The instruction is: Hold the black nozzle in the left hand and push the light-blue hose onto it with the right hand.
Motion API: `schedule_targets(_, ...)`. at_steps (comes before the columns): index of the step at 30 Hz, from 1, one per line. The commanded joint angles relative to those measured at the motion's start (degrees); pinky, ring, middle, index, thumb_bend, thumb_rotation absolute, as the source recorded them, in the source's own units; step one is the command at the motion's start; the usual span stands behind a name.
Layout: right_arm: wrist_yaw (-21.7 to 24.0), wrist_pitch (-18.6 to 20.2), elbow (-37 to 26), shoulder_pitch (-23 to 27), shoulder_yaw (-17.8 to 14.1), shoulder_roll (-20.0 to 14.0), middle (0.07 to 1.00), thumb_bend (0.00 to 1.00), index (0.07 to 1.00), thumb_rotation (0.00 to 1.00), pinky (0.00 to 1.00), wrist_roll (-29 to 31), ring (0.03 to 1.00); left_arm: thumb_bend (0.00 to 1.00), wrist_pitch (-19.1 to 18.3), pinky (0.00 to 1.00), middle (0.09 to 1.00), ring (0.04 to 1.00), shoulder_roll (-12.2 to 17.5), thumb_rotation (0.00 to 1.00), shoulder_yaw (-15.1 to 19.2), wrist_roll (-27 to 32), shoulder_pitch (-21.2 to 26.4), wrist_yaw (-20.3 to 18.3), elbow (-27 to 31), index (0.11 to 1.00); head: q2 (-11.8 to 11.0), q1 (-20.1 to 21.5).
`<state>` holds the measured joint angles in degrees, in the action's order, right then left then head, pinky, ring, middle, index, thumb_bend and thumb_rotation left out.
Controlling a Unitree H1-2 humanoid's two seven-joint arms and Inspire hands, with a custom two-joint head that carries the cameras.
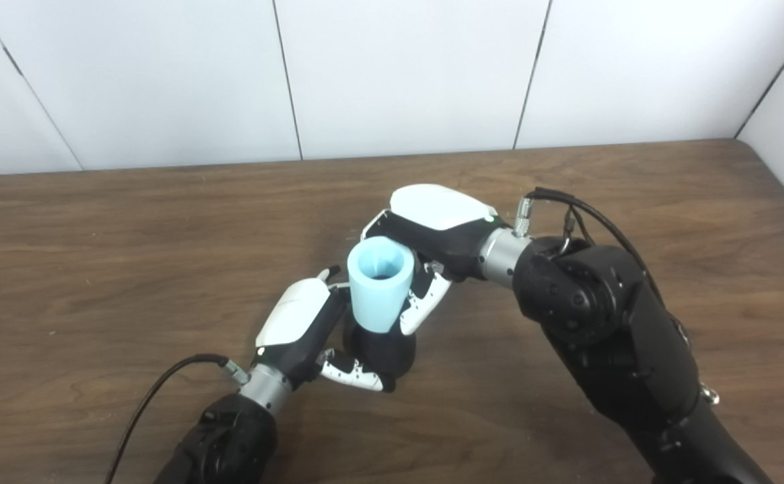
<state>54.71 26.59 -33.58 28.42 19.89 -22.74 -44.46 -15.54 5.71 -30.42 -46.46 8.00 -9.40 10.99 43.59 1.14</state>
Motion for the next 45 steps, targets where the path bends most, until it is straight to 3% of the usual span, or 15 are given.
schedule_targets(1,2.95,0.29,-1.30,0.05,0.84,-0.09,0.627,0.69,0.638,0.01,0.50,-0.82,0.559,0.52,-2.17,1.00,0.485,0.712,0.15,0.00,-1.28,-0.01,-1.58,-4.13,-3.04,0.488,0.15,0.11)
schedule_targets(4,3.25,0.10,-1.82,0.98,0.74,-0.68,0.771,0.82,0.757,0.09,0.66,-0.16,0.743,0.52,-2.02,1.00,0.485,0.712,0.08,0.00,-1.38,-0.14,-1.53,-3.92,-3.30,0.488,0.05,-0.01)
schedule_targets(8,2.29,-0.98,-2.17,1.85,-0.26,-1.83,0.847,0.89,0.836,0.20,0.74,1.89,0.839,0.52,-1.91,1.00,0.484,0.711,0.14,0.00,-1.39,-0.17,-1.53,-3.88,-3.27,0.488,0.06,0.05)
schedule_targets(11,1.76,-1.55,-2.90,2.49,-0.61,-2.78,0.915,0.98,0.875,0.27,0.86,2.24,0.919,0.52,-1.72,1.00,0.483,0.711,0.27,0.00,-1.31,-0.03,-1.60,-3.83,-3.20,0.489,0.05,0.02)
schedule_targets(16,0.06,-1.46,-4.82,3.18,-1.92,-3.40,0.996,1.00,0.934,0.32,0.99,2.74,0.998,0.52,-1.64,1.00,0.483,0.711,0.17,0.00,-1.47,-0.15,-1.54,-3.70,-3.57,0.489,-0.05,0.15)
schedule_targets(31,-3.18,-1.89,-9.32,6.22,-8.41,-4.31,0.995,1.00,0.933,0.40,0.98,5.88,1.000,0.52,-1.33,1.00,0.483,0.711,-0.18,0.00,-1.42,0.22,-1.79,-3.22,-4.15,0.489,-0.08,-0.09)
schedule_targets(37,-4.48,-2.80,-12.48,4.95,-9.81,-4.79,0.979,1.00,0.925,0.43,0.97,5.57,0.993,0.52,-1.19,1.00,0.488,0.713,-0.27,0.00,-1.34,0.15,-1.78,-3.02,-4.36,0.488,-0.17,0.19)
schedule_targets(40,-4.22,-3.88,-14.63,2.73,-9.56,-5.39,0.982,0.96,0.926,0.49,0.96,5.85,0.989,0.52,-1.13,1.00,0.488,0.715,-0.34,0.00,-1.13,0.25,-1.58,-2.95,-4.74,0.488,-0.13,0.17)
schedule_targets(44,-2.96,-3.96,-16.14,1.24,-9.45,-6.39,1.000,0.85,0.936,0.63,0.99,7.90,1.000,0.52,-1.09,1.00,0.488,0.715,-0.41,0.00,-0.86,0.36,-1.36,-2.98,-5.10,0.488,-0.33,0.03)
schedule_targets(45,-2.89,-3.97,-16.31,0.93,-9.48,-6.61,1.000,0.83,0.935,0.72,0.99,8.57,1.000,0.52,-1.08,1.00,0.488,0.715,-0.42,0.00,-0.81,0.38,-1.32,-2.99,-5.17,0.488,-0.33,0.03)
